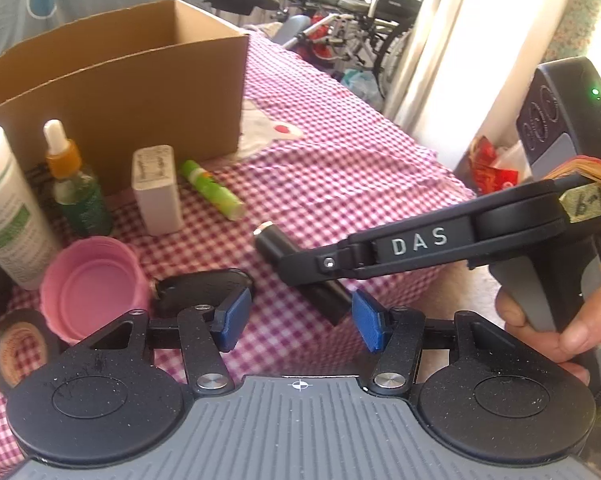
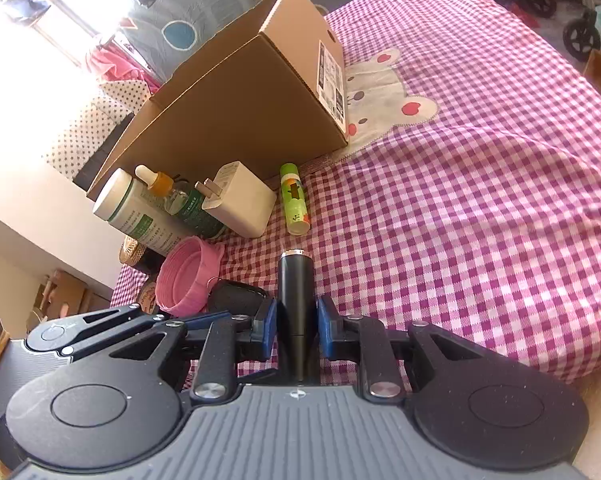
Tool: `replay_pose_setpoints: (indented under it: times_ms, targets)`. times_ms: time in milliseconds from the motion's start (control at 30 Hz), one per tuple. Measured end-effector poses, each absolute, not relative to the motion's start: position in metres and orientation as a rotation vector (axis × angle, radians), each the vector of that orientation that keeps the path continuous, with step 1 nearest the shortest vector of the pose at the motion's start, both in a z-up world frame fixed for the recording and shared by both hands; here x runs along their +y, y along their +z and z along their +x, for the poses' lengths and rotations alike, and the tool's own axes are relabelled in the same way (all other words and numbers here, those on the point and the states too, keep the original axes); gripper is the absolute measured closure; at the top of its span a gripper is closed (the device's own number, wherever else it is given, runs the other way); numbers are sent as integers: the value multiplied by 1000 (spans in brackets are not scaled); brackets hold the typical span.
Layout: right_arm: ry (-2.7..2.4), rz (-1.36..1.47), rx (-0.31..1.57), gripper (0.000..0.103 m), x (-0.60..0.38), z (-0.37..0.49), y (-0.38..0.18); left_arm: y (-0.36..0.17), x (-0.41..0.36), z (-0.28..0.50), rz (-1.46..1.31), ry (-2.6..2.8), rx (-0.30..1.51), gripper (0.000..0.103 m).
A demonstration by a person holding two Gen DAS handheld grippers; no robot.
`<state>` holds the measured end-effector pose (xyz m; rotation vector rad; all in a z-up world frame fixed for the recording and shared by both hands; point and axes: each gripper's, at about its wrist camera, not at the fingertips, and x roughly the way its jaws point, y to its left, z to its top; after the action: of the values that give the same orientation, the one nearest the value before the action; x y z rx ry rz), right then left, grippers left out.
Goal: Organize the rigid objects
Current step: 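Lift the black cylinder with the right gripper and carry it over the box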
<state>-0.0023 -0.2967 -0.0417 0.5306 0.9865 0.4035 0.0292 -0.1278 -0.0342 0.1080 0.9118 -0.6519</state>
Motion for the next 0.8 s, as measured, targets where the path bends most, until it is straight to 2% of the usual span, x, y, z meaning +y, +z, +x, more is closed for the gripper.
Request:
replay_pose_setpoints:
  times_ms: [267, 800]
  targets:
    - [411, 639, 1003, 80, -302, -8, -47, -44, -138, 37, 69, -662, 998, 57]
    - [412, 711, 979, 79, -302, -14, -44, -39, -140, 38, 100, -636, 985, 60]
